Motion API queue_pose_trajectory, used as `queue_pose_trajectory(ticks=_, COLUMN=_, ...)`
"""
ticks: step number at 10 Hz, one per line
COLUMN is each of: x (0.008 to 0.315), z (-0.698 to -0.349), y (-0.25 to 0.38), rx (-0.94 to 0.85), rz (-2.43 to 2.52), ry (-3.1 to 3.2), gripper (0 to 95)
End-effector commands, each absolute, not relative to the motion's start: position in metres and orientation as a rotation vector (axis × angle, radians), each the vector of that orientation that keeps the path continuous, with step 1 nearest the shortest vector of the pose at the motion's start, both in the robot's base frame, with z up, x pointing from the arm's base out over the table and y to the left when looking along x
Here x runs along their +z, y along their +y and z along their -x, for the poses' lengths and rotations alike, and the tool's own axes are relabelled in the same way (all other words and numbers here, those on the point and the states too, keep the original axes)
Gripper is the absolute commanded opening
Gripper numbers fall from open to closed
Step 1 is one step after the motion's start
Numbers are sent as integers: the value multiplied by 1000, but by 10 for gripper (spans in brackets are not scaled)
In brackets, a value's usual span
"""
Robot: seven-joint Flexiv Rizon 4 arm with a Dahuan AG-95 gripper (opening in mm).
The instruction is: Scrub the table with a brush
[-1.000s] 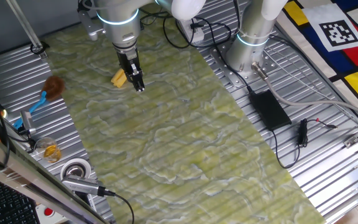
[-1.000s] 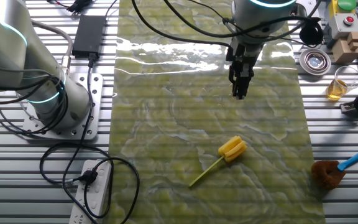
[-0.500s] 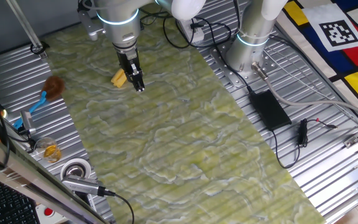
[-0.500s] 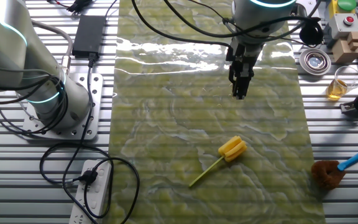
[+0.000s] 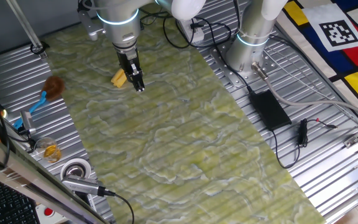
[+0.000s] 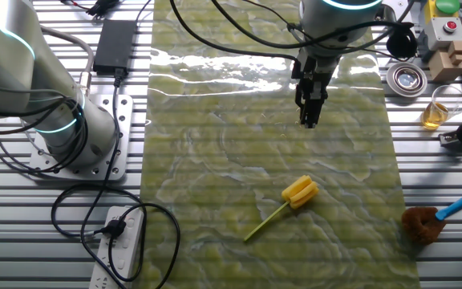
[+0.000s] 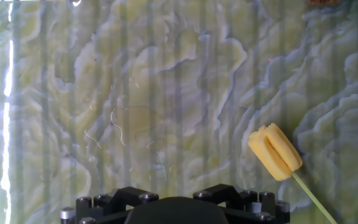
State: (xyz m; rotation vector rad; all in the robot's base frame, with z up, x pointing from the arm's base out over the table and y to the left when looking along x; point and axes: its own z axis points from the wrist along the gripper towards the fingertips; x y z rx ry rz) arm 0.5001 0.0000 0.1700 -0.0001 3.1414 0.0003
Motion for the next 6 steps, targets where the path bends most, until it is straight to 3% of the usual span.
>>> queue_pose_trajectory(ticks=1, x=170, z=-500, y=0, rx=13, rz=435, ry=3095, gripper=0)
queue_pose_trajectory(ticks=6, x=170, z=-500, y=0, rx=-1, rz=438, ry=3097, gripper=0)
